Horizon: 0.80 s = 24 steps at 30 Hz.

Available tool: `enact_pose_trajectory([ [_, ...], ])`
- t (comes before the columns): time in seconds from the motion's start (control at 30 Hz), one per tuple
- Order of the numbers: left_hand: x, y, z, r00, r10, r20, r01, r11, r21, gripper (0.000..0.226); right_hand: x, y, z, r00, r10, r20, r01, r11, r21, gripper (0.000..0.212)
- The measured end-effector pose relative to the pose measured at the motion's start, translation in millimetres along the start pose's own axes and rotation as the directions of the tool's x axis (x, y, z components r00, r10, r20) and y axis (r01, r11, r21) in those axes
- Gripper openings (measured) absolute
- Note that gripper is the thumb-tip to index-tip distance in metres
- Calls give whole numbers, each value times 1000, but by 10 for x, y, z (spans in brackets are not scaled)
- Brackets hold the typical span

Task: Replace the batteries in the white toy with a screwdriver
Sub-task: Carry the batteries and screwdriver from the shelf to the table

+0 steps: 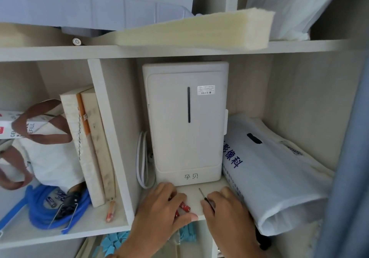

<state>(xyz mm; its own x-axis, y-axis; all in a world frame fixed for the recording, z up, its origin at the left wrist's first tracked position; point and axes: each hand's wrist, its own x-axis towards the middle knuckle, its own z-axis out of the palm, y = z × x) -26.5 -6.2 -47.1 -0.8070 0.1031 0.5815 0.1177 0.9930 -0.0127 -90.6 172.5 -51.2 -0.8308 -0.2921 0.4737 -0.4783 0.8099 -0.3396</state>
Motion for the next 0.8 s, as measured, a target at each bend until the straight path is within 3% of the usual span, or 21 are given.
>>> enact_pose_trajectory([
  [0.4,-34,-17,-15,998,47,-35,-50,997,-65,37,-45,-85,-182,998,29,58,-36,992,123,20],
  [0.63,-64,62,-124,998,-25,-60,18,992,-128,37,-102,-161,-301,987,37,155,-47,997,62,27],
  [0.8,-128,139,-273,997,1,-77,-15,985,-171,38,-187,-190,-412,973,44,227,-78,987,144,20],
])
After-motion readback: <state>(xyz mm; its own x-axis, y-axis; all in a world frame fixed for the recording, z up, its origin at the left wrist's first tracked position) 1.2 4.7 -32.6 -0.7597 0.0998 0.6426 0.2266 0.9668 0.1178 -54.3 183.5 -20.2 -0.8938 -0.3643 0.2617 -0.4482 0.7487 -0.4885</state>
